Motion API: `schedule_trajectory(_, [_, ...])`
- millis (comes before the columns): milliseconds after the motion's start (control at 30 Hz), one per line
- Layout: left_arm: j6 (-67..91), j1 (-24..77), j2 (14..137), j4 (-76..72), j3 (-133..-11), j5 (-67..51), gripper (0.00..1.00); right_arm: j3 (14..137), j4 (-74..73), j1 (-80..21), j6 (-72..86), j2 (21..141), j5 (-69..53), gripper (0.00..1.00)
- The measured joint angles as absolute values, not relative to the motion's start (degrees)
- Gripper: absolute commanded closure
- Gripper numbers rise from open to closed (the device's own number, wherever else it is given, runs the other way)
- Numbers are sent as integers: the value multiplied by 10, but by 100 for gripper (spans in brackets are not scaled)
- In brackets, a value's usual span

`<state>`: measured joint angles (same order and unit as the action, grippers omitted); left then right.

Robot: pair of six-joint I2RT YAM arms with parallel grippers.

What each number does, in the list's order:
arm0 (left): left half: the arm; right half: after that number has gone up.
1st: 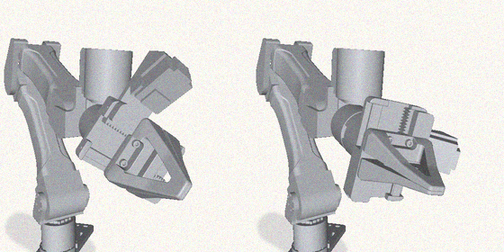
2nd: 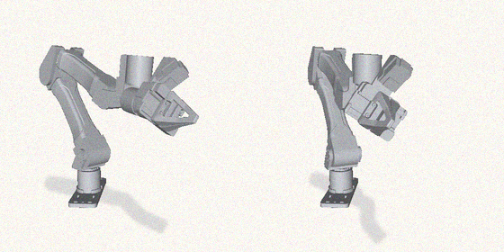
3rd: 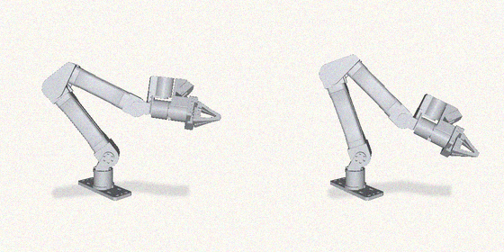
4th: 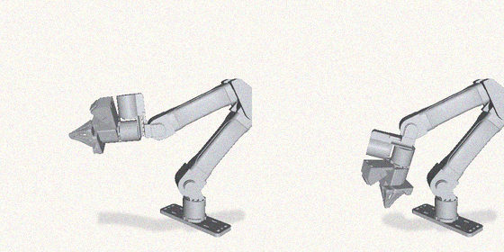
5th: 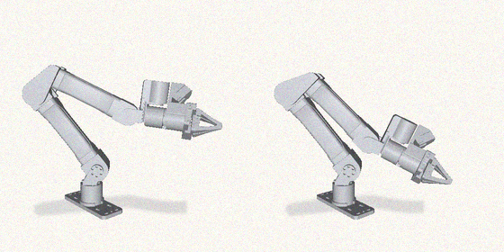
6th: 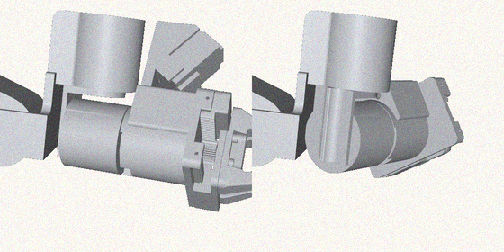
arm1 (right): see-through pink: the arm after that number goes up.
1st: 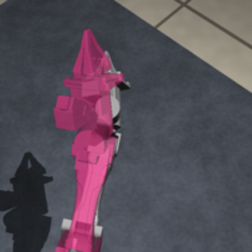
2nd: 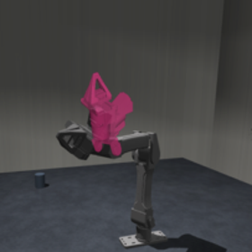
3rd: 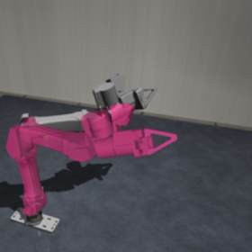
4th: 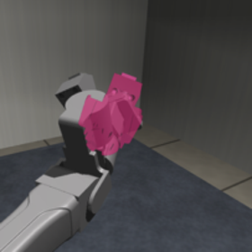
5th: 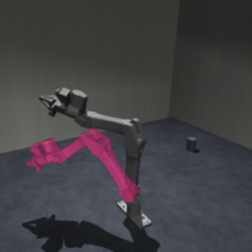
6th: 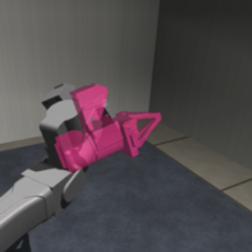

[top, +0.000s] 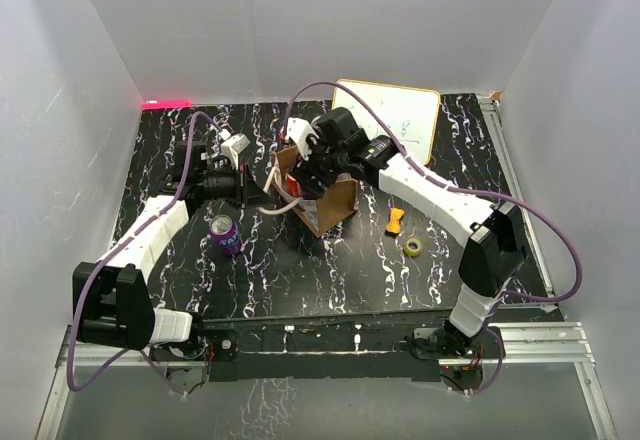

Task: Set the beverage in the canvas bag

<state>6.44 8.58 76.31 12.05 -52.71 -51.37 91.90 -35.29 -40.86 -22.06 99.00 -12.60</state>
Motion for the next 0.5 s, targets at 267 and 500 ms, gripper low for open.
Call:
schedule_trajectory(267, [63, 86, 763, 127, -528, -515, 100, 895, -384, -404, -231, 987, -142, 89])
schedule_trajectory(500, [60, 86, 768, 147, -554, -517, 100, 884, -391, -387, -232, 978, -182, 89])
